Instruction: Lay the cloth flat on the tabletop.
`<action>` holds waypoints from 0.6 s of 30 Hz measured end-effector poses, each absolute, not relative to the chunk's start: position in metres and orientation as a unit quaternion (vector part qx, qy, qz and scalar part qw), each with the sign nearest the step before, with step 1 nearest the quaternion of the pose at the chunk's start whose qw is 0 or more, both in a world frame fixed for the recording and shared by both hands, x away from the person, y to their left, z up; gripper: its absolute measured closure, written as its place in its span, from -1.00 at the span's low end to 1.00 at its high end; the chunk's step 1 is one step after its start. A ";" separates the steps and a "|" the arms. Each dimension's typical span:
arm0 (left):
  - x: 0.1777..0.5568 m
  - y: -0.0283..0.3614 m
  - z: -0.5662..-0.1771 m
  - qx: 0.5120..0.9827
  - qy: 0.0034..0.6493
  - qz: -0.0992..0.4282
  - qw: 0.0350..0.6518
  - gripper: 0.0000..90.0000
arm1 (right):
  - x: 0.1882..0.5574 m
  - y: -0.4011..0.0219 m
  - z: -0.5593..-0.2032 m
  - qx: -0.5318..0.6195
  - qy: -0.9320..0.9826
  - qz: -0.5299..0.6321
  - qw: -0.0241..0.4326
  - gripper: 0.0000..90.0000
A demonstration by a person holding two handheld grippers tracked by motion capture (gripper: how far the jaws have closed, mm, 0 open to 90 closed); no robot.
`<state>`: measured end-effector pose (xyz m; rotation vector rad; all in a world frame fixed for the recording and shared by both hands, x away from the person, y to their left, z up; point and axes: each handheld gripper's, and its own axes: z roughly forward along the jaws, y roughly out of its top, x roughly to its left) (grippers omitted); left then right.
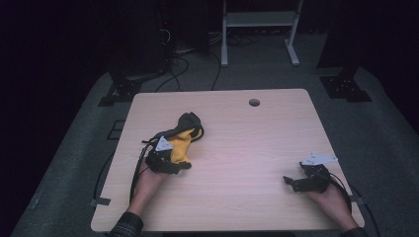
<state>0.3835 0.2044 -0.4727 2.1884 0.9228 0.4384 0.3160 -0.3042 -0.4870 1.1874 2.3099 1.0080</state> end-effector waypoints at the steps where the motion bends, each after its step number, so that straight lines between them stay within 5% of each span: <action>1: 0.384 0.205 -0.473 0.846 0.358 0.167 0.357 -0.53 | 0.316 -0.304 -0.487 0.420 0.816 0.356 0.177 -0.79; 14: 0.392 0.204 -0.465 0.849 0.372 0.138 0.348 0.58 | 0.316 -0.304 -0.487 0.420 0.816 0.356 0.177 -0.79; 18: 0.389 0.199 -0.463 0.853 0.368 0.147 0.340 0.65 | 0.316 -0.304 -0.487 0.419 0.816 0.356 0.177 -0.79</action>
